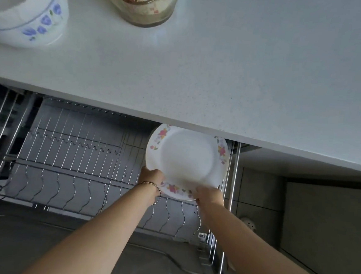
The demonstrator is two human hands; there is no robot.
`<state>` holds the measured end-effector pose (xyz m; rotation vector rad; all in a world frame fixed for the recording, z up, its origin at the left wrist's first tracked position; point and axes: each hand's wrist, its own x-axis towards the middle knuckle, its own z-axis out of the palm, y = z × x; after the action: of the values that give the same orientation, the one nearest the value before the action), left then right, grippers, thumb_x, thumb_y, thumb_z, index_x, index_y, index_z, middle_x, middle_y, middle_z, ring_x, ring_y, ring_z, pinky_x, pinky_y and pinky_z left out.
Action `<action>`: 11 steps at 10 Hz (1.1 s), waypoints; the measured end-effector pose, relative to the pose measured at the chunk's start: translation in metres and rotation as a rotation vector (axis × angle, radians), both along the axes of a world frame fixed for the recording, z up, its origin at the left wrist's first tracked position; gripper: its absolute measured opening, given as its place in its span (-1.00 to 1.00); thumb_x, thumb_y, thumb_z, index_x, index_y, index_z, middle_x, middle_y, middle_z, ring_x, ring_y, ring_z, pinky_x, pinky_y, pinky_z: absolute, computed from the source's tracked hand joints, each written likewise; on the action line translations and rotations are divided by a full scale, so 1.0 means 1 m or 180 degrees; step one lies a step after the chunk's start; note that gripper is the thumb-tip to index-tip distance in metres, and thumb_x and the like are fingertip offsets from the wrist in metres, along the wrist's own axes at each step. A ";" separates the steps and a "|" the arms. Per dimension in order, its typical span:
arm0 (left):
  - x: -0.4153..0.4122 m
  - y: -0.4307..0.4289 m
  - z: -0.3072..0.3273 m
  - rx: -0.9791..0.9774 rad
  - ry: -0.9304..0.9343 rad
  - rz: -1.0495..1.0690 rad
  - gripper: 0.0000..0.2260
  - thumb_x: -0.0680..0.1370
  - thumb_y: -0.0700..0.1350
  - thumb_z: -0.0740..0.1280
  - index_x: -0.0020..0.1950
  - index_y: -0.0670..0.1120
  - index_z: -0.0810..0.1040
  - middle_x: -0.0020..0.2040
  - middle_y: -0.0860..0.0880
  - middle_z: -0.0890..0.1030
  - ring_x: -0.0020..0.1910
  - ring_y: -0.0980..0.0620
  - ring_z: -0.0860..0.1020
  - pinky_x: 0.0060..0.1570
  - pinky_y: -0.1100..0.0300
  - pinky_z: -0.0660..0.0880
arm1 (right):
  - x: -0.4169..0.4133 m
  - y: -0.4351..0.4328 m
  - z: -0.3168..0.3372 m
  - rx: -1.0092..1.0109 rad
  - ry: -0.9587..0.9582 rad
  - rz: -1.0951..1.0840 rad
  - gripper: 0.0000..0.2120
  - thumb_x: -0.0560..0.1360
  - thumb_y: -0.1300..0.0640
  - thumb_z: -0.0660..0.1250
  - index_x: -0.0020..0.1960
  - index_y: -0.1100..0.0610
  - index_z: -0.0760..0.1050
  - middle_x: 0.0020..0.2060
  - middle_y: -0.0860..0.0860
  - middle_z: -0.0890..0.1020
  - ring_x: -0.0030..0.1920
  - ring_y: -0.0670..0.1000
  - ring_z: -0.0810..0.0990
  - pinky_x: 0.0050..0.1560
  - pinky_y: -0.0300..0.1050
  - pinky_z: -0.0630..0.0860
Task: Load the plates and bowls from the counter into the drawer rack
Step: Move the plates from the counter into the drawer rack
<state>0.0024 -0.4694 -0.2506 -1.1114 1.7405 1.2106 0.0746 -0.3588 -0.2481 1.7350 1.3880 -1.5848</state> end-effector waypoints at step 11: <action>0.237 0.534 0.243 0.0877 0.1015 -0.4432 -0.69 0.51 -0.24 0.20 0.24 -0.15 0.49 0.17 -0.23 0.60 0.10 -0.20 0.61 0.15 -0.02 0.52 | 0.265 0.580 0.273 0.2000 -0.0507 0.0956 -0.67 0.52 0.20 0.16 0.23 0.27 0.47 0.16 0.22 0.54 0.20 0.20 0.50 0.15 -0.04 0.43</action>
<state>0.2390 0.0643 -0.0076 0.5317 1.8507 0.6389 0.3394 0.2215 0.0249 1.8003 2.0910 -0.8775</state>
